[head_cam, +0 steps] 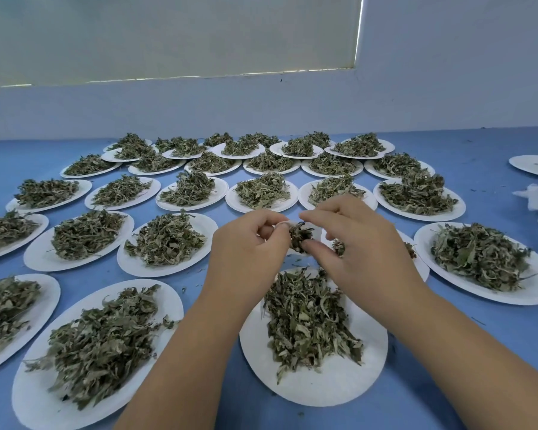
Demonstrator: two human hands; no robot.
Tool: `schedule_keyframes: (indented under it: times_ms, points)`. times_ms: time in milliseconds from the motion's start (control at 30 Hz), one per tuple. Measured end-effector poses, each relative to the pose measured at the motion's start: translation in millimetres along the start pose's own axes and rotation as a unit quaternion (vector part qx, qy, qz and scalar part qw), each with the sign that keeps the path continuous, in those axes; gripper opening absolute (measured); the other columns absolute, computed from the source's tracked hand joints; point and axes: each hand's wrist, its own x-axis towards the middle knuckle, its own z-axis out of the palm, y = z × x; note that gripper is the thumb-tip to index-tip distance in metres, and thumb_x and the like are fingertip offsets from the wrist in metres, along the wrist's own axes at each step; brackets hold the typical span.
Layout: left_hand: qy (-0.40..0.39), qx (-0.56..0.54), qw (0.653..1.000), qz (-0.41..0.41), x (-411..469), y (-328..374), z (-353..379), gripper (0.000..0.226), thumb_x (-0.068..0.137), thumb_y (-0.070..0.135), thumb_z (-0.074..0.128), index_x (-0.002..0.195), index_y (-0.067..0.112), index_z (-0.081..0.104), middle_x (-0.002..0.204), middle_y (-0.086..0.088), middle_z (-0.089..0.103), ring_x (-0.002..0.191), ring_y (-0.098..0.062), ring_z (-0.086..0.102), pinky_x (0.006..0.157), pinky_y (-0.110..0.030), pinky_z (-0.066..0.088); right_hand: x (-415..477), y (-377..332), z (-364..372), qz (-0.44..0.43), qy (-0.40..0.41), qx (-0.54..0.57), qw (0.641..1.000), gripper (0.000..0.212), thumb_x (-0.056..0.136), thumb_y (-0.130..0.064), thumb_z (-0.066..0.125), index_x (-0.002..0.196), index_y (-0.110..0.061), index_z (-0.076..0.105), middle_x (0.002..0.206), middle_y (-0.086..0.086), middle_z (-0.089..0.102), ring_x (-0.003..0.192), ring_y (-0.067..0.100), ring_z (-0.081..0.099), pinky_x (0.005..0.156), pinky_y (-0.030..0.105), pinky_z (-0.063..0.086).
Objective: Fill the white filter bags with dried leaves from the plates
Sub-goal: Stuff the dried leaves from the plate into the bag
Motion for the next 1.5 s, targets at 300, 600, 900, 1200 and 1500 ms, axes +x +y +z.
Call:
schedule_keyframes:
  times_ms: [300,600,900,1200,1500]
  points:
    - [0.008,0.009,1.0,-0.019,1,0,-1,0.024,0.088,0.019,0.062,0.067,0.03,0.066,0.053,-0.004,0.052,0.043,-0.005,0.037,0.041,-0.012,0.031,3,4,2,-0.068,0.014,-0.021,0.997,0.007,0.082,-0.014,0.074,0.089,-0.015,0.077,0.078,0.0,0.062,0.076,0.023,0.056,0.06,0.037,0.048]
    - [0.007,-0.028,1.0,0.006,-3,4,-2,0.021,0.089,0.012,0.063,0.075,0.027,0.069,0.056,0.015,0.06,0.042,0.0,0.044,0.043,-0.011,0.034,6,-1,4,-0.094,-0.14,0.036,0.985,0.049,0.099,-0.05,0.031,0.097,-0.027,0.074,0.105,-0.018,0.067,0.087,0.024,0.056,0.079,0.04,0.041]
    - [-0.01,-0.041,0.999,0.015,-4,5,-1,0.017,0.089,0.016,0.064,0.08,0.028,0.072,0.062,0.013,0.062,0.046,-0.005,0.046,0.045,-0.014,0.037,7,6,-4,-0.089,-0.144,0.023,0.985,0.063,0.1,-0.055,0.015,0.083,-0.027,0.069,0.077,-0.021,0.059,0.072,0.017,0.042,0.07,0.039,0.038]
    - [0.08,0.015,0.996,0.032,1,-2,-4,0.014,0.092,0.014,0.06,0.089,0.019,0.073,0.058,0.019,0.058,0.041,-0.001,0.042,0.043,-0.009,0.029,8,-3,-23,0.011,-0.091,0.186,0.978,0.005,0.082,-0.036,0.065,0.08,-0.032,0.066,0.074,-0.013,0.06,0.064,0.009,0.054,0.059,0.016,0.039]
    - [0.153,0.091,0.98,0.086,4,-4,-8,0.014,0.092,0.013,0.058,0.09,0.018,0.071,0.062,0.01,0.056,0.051,-0.003,0.045,0.05,-0.015,0.032,18,-13,-7,-0.029,-0.391,-0.007,0.92,0.053,0.087,-0.065,0.045,0.132,-0.037,0.05,0.114,-0.016,0.045,0.104,0.004,0.049,0.093,0.031,0.043]
